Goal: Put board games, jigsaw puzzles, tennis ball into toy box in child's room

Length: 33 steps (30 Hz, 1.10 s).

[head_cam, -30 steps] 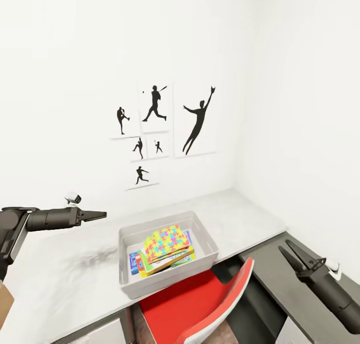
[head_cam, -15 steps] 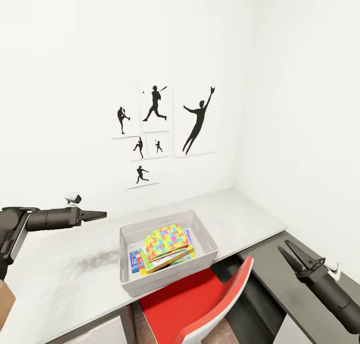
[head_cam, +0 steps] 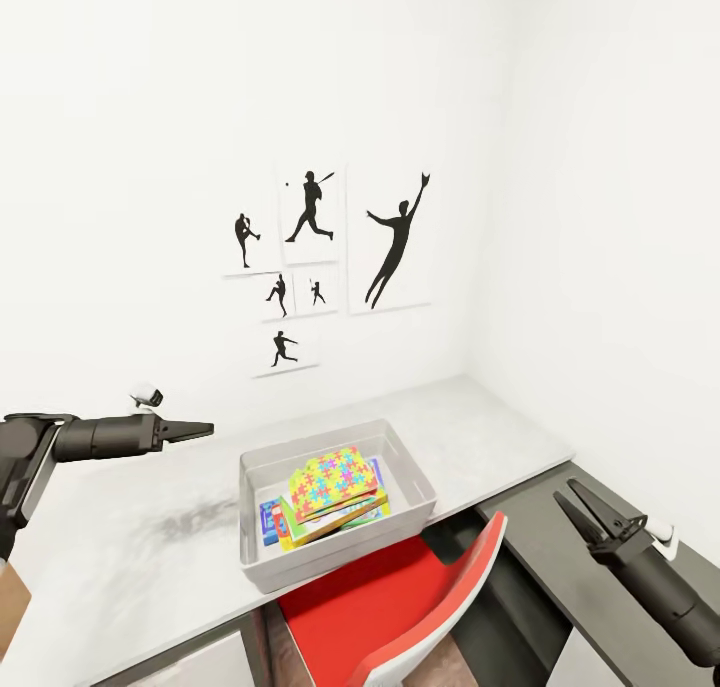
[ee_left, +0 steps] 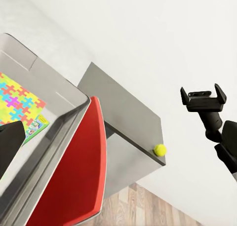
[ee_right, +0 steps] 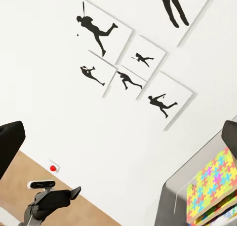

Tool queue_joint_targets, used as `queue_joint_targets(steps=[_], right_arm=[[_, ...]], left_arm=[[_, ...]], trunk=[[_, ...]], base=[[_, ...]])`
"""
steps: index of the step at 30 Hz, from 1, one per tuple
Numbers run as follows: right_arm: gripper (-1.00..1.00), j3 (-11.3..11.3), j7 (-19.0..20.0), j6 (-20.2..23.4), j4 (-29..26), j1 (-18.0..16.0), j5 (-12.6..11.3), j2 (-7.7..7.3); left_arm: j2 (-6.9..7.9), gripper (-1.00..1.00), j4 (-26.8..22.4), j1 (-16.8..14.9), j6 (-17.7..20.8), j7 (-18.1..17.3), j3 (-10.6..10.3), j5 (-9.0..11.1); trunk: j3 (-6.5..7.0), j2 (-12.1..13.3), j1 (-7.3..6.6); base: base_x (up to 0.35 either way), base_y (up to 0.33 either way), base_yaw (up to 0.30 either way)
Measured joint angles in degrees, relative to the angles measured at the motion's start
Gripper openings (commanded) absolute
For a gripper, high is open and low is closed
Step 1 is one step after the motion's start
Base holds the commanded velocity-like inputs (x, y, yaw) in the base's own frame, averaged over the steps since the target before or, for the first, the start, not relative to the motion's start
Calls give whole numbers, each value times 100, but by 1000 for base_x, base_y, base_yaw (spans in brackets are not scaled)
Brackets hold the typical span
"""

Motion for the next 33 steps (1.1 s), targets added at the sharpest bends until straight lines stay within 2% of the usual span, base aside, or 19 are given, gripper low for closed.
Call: queue_joint_targets(steps=[10,21,33], right_arm=[[100,-3,-6,-6,12,-3,-2,3],[100,-8,-7,-6,61,-4,-3,5],[100,-8,-11,-13,198,-4,1,11]], left_arm=[[2,100,2,-5,0,-1,3,10],[13,100,2,-4,0,-1,5,15],[36,100,2,-10,0,-1,14,24]], trunk=[[1,0,0],[1,-1,1],[1,0,0]], base=[[-3,0,-186],[-186,0,-262],[-30,0,-267]])
